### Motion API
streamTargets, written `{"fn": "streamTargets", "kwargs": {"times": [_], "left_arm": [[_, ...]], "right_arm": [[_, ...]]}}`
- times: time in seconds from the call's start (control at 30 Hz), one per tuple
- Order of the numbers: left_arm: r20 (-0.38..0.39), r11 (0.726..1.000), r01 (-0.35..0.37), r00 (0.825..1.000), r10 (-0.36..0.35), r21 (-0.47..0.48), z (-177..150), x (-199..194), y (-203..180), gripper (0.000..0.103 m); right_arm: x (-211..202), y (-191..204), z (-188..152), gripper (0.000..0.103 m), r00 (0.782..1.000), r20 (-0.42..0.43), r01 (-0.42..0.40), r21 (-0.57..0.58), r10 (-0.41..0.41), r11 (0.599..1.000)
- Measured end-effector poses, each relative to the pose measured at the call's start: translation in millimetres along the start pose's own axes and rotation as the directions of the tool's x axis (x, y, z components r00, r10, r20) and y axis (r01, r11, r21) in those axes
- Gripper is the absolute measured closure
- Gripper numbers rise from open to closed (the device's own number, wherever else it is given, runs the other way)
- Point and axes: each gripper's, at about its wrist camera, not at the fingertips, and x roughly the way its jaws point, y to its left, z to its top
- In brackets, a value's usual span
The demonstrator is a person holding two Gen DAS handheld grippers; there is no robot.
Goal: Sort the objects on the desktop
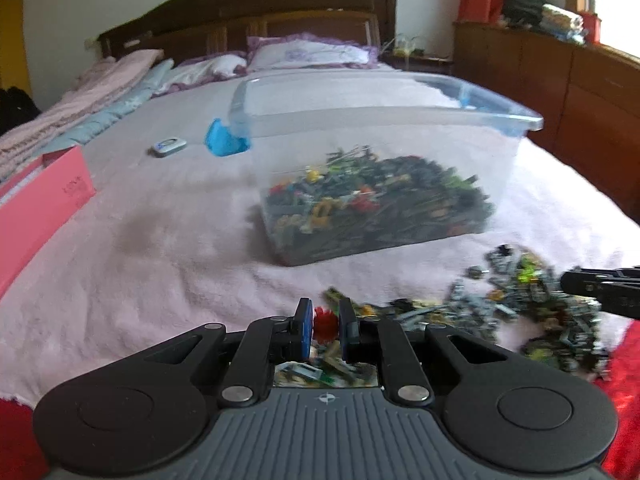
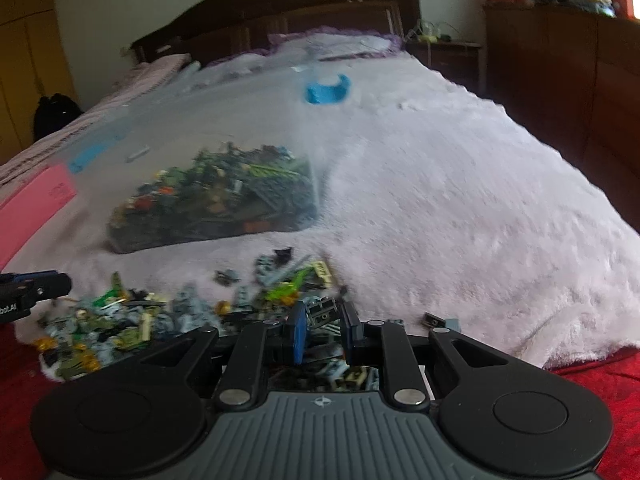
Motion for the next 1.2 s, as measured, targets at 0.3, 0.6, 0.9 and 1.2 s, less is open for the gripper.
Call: {"fn": "streamTargets", "kwargs": {"times": [0.3,0.6,0.9,1.2], "left_arm": [[0.022,0.998,0.063,0.998,-0.063,0.018,2,-22,-18,0.087],[0.052,0.996,0.078,0.995,-0.08,0.03,13,-33,-26,0.087],[0.062,0.999,0.025,0.998,-0.027,0.029,14,-37,-18,0.076],[-0.073,0.995,-0.076,0.994,0.08,0.059,-37,-33,2,0.073]], "right_arm": [[-34,26,9,0.083,0.996,0.074,-0.053,-0.092,0.06,0.994],[-50,42,18,0.083,0.99,0.097,-0.092,-0.133,0.105,0.987],[-56,46,27,0.083,0.988,0.103,-0.104,-0.132,0.118,0.986],[-53,52,10,0.083,0.989,0.048,-0.132,-0.151,0.141,0.98]]}}
